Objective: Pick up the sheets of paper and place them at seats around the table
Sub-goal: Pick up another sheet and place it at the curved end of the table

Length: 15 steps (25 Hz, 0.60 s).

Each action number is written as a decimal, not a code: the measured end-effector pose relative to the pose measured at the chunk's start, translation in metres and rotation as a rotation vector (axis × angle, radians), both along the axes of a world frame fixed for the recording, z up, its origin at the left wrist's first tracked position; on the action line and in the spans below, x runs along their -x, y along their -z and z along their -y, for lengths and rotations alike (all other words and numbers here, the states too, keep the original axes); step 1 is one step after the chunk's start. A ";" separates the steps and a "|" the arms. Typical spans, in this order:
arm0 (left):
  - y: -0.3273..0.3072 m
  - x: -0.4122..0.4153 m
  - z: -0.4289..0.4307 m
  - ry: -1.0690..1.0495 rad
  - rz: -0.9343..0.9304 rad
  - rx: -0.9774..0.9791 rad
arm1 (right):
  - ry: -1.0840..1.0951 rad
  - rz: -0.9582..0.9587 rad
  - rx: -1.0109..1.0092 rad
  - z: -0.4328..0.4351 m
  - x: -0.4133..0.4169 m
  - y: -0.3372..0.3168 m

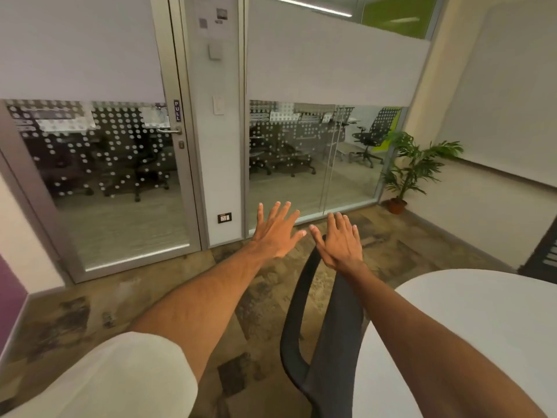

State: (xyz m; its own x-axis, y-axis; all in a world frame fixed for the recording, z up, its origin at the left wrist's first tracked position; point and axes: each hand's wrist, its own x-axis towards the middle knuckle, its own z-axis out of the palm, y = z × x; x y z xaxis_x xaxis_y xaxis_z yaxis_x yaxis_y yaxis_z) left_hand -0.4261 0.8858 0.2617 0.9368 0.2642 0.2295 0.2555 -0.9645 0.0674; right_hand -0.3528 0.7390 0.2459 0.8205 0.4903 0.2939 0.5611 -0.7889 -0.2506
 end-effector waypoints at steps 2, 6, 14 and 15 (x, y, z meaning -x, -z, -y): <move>0.007 -0.025 -0.017 0.025 0.002 0.011 | 0.022 -0.021 -0.020 -0.018 -0.023 0.006; 0.026 -0.087 -0.062 0.107 -0.009 0.024 | 0.105 -0.077 0.014 -0.057 -0.069 0.028; 0.045 -0.218 -0.152 0.310 -0.056 0.070 | 0.350 -0.136 -0.007 -0.143 -0.163 0.032; 0.044 -0.236 -0.161 0.337 -0.055 0.067 | 0.380 -0.134 -0.017 -0.151 -0.176 0.031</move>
